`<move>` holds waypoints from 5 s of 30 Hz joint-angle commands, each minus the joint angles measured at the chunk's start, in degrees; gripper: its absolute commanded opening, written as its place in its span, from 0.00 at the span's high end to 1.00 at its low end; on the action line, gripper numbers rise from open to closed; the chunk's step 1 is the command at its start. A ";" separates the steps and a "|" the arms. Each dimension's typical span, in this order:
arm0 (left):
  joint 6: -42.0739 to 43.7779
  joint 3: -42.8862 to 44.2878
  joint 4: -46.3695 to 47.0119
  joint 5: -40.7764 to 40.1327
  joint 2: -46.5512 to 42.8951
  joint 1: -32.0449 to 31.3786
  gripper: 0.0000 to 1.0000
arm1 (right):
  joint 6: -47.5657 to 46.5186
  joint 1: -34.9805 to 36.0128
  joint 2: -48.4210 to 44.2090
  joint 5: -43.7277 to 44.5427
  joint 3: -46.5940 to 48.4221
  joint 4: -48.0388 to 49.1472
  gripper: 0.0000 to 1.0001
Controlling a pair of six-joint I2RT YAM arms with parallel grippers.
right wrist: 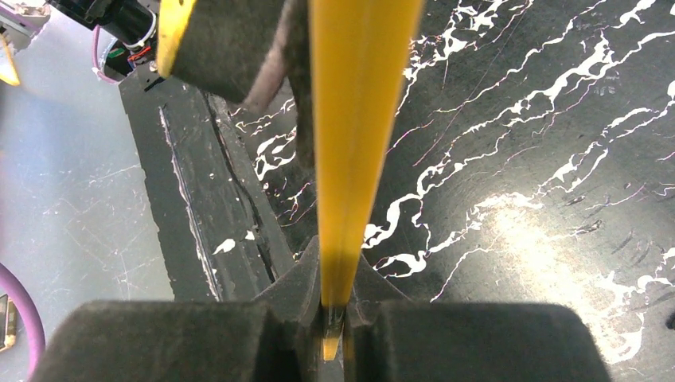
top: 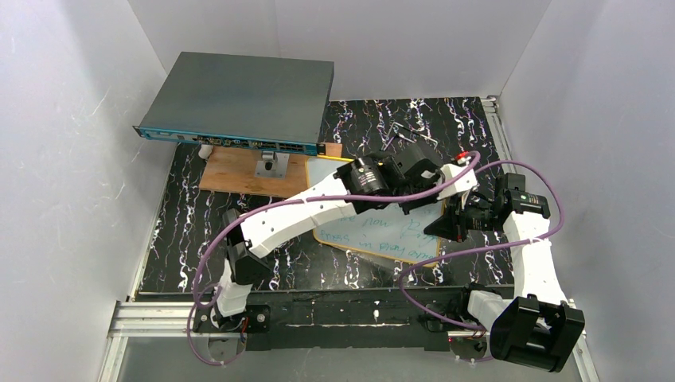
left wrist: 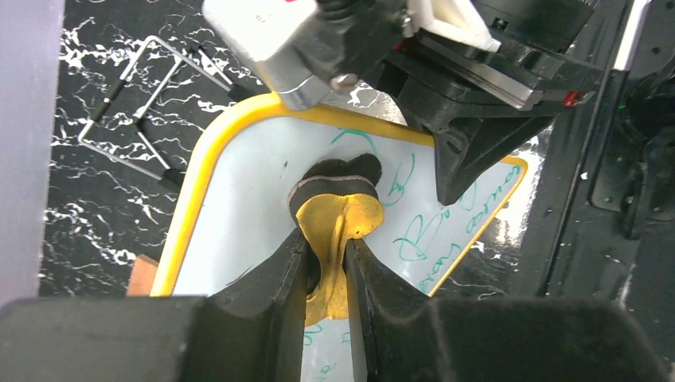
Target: Erase the whiteboard
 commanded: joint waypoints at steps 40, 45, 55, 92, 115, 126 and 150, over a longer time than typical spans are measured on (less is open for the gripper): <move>-24.23 -39.89 39.41 -4.43 -27.38 3.19 1.00 | -6.11 0.88 -0.26 3.93 0.52 -2.88 0.99; -35.67 -50.17 57.22 -4.94 -32.11 3.62 1.00 | -6.08 0.85 -0.16 3.03 0.59 -3.09 0.99; -42.03 -56.72 77.75 -24.13 -25.92 -5.66 1.00 | 0.69 0.84 -2.55 2.83 0.51 0.57 0.99; -42.64 -47.94 78.99 -42.56 -11.11 -13.59 1.00 | 12.31 2.54 -6.36 3.96 -0.79 8.80 0.99; -38.73 -39.19 72.50 -38.19 -10.15 -6.82 1.00 | 12.27 2.81 -6.21 4.25 -1.06 8.89 0.99; -33.40 -36.77 75.32 -43.02 -10.40 -4.60 1.00 | 12.28 2.79 -6.14 4.41 -1.20 9.08 0.99; -45.53 -37.89 45.34 -21.22 -12.67 -3.97 1.00 | 12.98 2.85 -6.09 4.59 -1.27 9.63 0.99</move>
